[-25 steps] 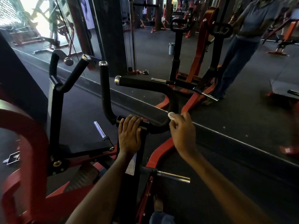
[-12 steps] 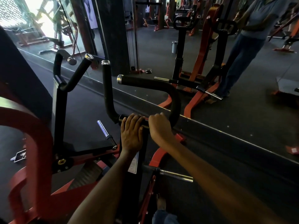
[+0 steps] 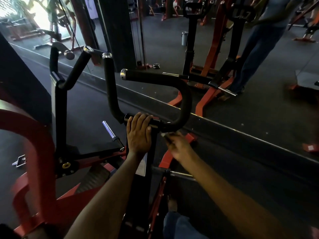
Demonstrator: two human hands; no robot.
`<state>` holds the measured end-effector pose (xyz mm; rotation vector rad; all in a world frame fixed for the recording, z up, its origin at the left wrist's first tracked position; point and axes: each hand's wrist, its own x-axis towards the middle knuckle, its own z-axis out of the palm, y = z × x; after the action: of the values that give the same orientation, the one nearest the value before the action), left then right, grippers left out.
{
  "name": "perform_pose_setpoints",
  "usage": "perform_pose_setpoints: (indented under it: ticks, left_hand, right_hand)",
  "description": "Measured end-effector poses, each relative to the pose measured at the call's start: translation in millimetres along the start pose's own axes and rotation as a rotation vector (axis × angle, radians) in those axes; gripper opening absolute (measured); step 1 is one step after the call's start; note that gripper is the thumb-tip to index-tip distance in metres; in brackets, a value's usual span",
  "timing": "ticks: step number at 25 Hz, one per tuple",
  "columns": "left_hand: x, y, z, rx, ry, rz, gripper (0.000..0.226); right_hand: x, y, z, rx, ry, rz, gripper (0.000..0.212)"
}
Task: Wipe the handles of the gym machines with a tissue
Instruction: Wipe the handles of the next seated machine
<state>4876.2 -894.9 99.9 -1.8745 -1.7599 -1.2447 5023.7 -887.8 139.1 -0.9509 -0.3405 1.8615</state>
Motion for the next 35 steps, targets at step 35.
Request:
perform_pose_setpoints:
  ticks: [35]
  left_hand:
    - [-1,-4,1,-0.008,-0.033,-0.014,0.041]
  right_hand:
    - [9,-106,27,-1.216,0.036,-1.502,0.028]
